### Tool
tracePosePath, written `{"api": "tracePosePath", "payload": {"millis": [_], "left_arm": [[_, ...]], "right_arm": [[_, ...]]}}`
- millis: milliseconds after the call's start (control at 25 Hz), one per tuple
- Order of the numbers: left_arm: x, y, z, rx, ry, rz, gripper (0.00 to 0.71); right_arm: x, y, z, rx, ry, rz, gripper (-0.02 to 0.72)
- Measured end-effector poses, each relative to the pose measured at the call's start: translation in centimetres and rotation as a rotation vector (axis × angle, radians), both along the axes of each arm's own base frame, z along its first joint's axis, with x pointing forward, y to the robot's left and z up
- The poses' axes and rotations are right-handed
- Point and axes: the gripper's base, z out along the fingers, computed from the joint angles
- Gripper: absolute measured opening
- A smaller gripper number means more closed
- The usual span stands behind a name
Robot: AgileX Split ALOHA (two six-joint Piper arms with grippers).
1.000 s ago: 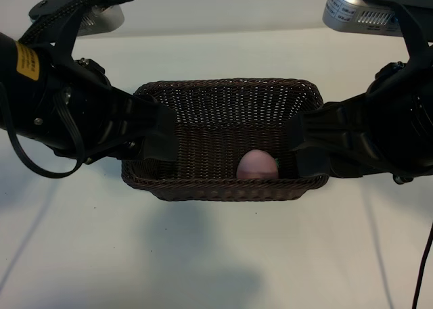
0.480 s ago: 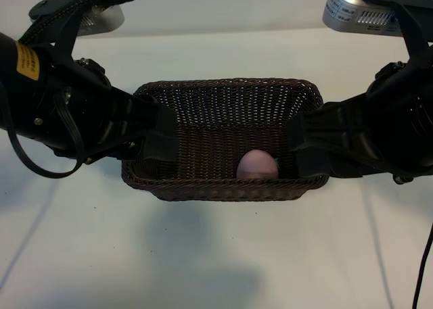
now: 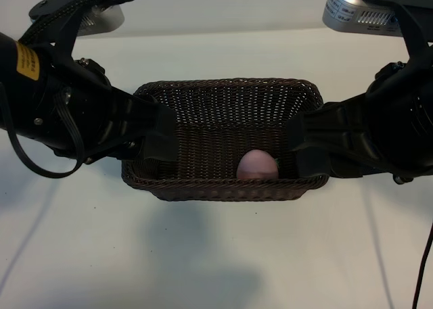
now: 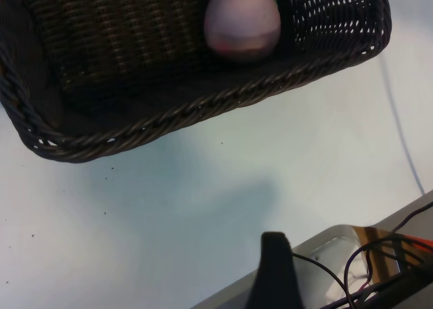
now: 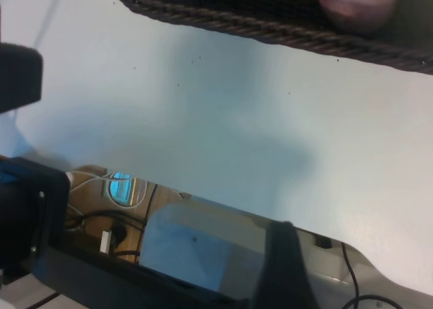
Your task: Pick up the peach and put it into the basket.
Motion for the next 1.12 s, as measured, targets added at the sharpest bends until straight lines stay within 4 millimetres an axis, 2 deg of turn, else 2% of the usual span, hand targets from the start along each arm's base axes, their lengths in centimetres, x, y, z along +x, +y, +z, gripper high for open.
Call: {"api": "tracePosePath", "payload": {"millis": [560,840,1120], "left_arm": [[0.0,0.0,0.0,0.0,0.0,0.0,0.531],[0.0,0.0,0.0,0.0,0.0,0.0,0.531],[0.0,0.0,0.0,0.0,0.0,0.0,0.531]], "right_arm": [[0.0,0.0,-0.02,-0.004,-0.008,0.015,0.507],[-0.04,-0.03,-0.92,-0.028,0.013,0.015,0.507],[-0.04,-0.03,-0.98,-0.029,0.014,0.016,0.507]]}}
